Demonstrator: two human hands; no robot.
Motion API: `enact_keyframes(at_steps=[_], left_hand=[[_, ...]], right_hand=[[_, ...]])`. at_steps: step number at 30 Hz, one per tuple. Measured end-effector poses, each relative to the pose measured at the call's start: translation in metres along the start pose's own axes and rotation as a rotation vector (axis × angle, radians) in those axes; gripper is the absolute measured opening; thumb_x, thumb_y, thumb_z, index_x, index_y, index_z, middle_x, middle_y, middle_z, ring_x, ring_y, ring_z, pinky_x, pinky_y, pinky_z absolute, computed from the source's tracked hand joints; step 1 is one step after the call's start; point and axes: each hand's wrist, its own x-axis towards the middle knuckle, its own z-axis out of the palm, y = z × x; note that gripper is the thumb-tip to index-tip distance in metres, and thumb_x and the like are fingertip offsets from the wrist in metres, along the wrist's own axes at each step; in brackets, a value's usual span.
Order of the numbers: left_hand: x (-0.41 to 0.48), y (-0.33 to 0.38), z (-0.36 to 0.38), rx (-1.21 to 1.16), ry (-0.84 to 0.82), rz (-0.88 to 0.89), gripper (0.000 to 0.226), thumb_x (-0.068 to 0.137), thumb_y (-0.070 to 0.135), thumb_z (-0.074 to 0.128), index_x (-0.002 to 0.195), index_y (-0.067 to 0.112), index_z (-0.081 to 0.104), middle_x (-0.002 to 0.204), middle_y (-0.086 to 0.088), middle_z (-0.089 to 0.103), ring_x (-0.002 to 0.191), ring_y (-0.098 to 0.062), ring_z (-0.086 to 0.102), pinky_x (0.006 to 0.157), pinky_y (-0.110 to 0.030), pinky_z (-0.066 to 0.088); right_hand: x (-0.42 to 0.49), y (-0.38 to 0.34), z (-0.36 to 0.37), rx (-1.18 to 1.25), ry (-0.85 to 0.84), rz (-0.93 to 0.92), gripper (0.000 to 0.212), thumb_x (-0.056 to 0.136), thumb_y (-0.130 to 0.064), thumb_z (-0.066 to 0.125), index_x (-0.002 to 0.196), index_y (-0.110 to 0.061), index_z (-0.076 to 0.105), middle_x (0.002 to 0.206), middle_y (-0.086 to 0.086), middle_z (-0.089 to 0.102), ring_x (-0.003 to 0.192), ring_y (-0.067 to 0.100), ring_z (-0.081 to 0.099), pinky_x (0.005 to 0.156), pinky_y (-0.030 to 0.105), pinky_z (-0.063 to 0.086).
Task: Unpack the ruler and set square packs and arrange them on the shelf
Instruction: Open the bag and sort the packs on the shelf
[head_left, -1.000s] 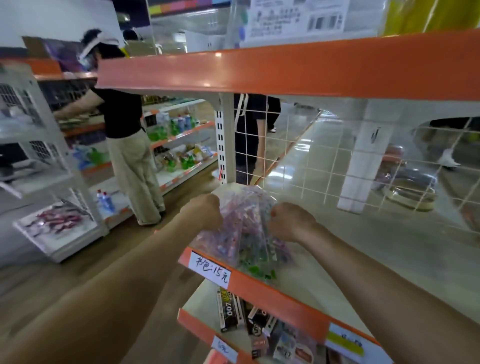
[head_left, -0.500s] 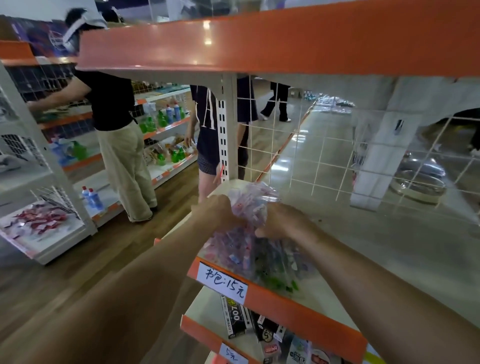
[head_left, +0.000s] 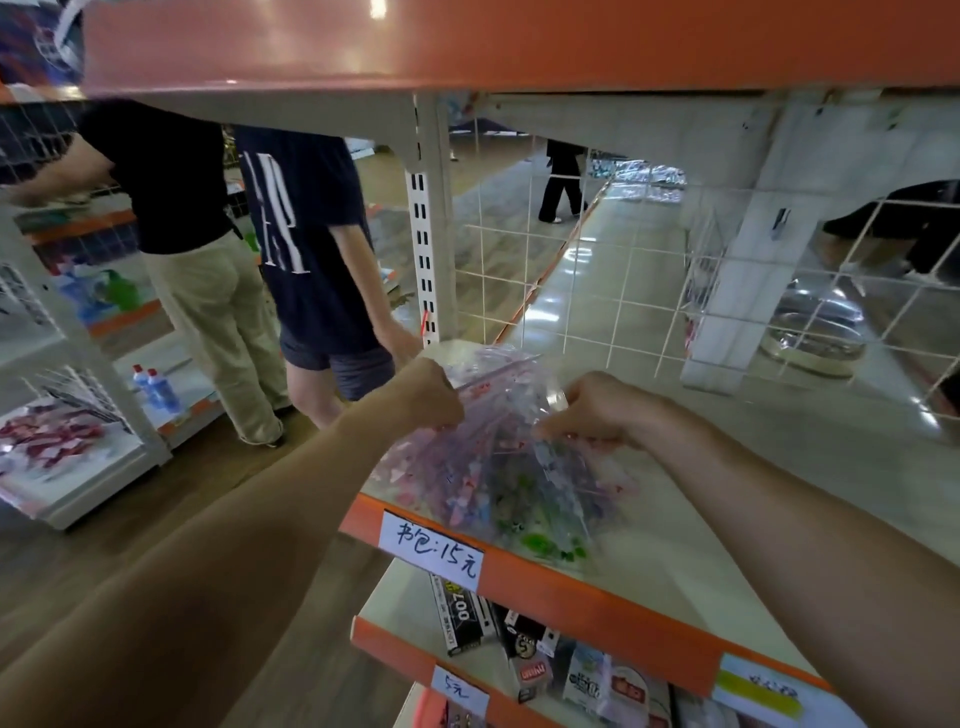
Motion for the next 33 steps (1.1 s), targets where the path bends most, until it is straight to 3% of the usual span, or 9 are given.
enact_keyframes(at_steps=[3,7,12,14,17,21,24,28,33], left_hand=[[-0.002,-0.001,-0.002,-0.032,-0.003,-0.021,0.015,0.080,-0.002,0.058,0.093,-0.001,0.066,0.080,-0.011,0.066,0.064,-0.017,0.057,0.046,-0.018,0.044],[0.003,-0.004,0.004,-0.055,0.023,-0.014,0.017,0.091,0.005,0.047,0.092,-0.004,0.062,0.092,-0.018,0.067,0.071,-0.025,0.064,0.070,-0.032,0.055],[-0.009,0.006,0.022,0.367,0.010,0.029,0.057,0.078,0.072,0.051,0.097,0.018,0.054,0.102,0.000,0.060,0.099,-0.024,0.055,0.101,-0.046,0.036],[-0.015,0.012,0.028,0.508,0.017,0.037,0.060,0.075,0.076,0.052,0.100,0.021,0.049,0.100,0.001,0.056,0.103,-0.022,0.053,0.104,-0.049,0.027],[-0.016,0.017,0.027,0.464,-0.002,0.041,0.043,0.079,0.053,0.065,0.096,0.018,0.047,0.095,0.000,0.056,0.098,-0.023,0.054,0.102,-0.044,0.035],[-0.018,0.024,0.026,0.356,-0.045,0.060,0.037,0.079,0.031,0.072,0.100,0.013,0.047,0.084,-0.002,0.049,0.089,-0.022,0.054,0.081,-0.032,0.047],[-0.020,0.028,0.023,0.240,-0.088,0.024,0.034,0.080,0.026,0.072,0.092,0.011,0.044,0.085,-0.004,0.051,0.082,-0.019,0.054,0.068,-0.026,0.045],[-0.018,0.022,0.008,-0.016,-0.131,-0.086,0.013,0.081,0.007,0.064,0.080,0.005,0.052,0.064,-0.009,0.056,0.046,-0.015,0.050,0.040,-0.022,0.040],[-0.011,0.007,-0.006,-0.258,-0.204,-0.155,0.020,0.084,-0.004,0.053,0.068,0.004,0.045,0.061,-0.015,0.054,0.047,-0.020,0.046,0.044,-0.025,0.037]], right_hand=[[0.001,0.004,-0.002,0.032,0.045,0.007,0.036,0.083,-0.027,0.073,0.065,-0.010,0.047,0.060,0.005,0.045,0.050,0.015,0.042,0.045,0.024,0.033],[0.004,0.008,-0.004,0.189,0.203,-0.005,0.026,0.083,-0.022,0.069,0.067,-0.002,0.061,0.062,0.009,0.055,0.054,0.021,0.049,0.053,0.026,0.037],[-0.001,-0.005,0.001,0.376,0.059,-0.047,0.021,0.093,-0.016,0.053,0.082,-0.002,0.064,0.069,0.010,0.064,0.051,0.016,0.056,0.043,0.013,0.037],[-0.005,-0.009,0.004,0.321,-0.047,-0.058,0.019,0.094,-0.016,0.048,0.085,-0.007,0.063,0.073,0.009,0.066,0.050,0.015,0.057,0.039,0.012,0.037],[-0.013,-0.009,0.004,-0.067,-0.041,-0.120,0.022,0.093,-0.024,0.053,0.073,-0.015,0.058,0.077,0.006,0.062,0.063,0.020,0.057,0.046,0.021,0.039],[-0.020,-0.013,0.013,-0.363,-0.003,-0.078,0.037,0.081,-0.042,0.070,0.099,-0.010,0.062,0.096,0.007,0.060,0.086,0.023,0.055,0.067,0.025,0.039],[-0.021,-0.015,0.017,-0.311,-0.007,-0.059,0.029,0.080,-0.032,0.073,0.085,-0.011,0.054,0.080,0.003,0.055,0.076,0.021,0.055,0.060,0.024,0.040],[-0.017,-0.008,0.013,-0.101,-0.006,0.017,0.023,0.077,-0.013,0.069,0.062,-0.008,0.054,0.057,0.003,0.056,0.046,0.015,0.051,0.045,0.022,0.040],[-0.022,0.000,0.001,0.061,0.039,0.047,0.025,0.084,-0.011,0.064,0.064,-0.005,0.051,0.050,0.007,0.050,0.035,0.015,0.042,0.041,0.020,0.036]])
